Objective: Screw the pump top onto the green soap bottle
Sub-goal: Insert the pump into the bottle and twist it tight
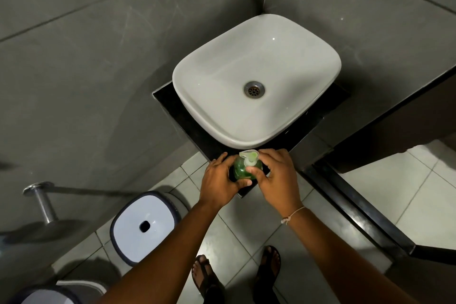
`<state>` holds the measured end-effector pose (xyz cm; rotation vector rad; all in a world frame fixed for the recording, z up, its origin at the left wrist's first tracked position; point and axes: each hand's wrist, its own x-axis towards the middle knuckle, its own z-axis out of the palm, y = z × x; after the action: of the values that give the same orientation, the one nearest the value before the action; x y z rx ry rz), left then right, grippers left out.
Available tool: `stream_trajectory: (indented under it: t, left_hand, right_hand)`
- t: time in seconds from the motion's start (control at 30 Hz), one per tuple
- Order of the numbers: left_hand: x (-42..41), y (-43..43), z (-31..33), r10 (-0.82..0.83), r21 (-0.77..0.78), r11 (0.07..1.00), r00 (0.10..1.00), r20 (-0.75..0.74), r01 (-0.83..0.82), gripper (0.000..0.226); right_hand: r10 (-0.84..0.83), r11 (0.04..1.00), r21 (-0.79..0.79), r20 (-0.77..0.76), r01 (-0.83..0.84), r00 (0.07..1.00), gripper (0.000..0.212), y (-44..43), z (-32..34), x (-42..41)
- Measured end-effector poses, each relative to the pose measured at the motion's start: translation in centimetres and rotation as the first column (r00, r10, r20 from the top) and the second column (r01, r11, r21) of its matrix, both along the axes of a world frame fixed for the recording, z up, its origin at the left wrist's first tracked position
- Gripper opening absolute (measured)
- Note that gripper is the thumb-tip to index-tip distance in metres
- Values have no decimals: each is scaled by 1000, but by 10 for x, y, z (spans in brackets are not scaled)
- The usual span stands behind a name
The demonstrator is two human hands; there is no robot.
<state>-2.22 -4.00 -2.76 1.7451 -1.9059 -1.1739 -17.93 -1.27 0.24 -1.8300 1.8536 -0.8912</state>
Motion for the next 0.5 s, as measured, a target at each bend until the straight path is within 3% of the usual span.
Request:
stream_trajectory:
  t: [0.1,0.33,0.5]
  left_hand:
    - [0,-1,0,3,-4,1000,1000,3,-3,78]
    - [-1,3,-1,5,-22,1000,1000,27,-5,78]
    - [-1,1,-1,5,-29,1000,1000,13,-4,77]
  right_hand:
    - [-6,1000,-18,-18,6,1000,32,-7,4,-2]
    - [-109,994,1,24,109,994,46,-7,2,6]
    - [-10,999,54,57,7,998,30,-11,8,0]
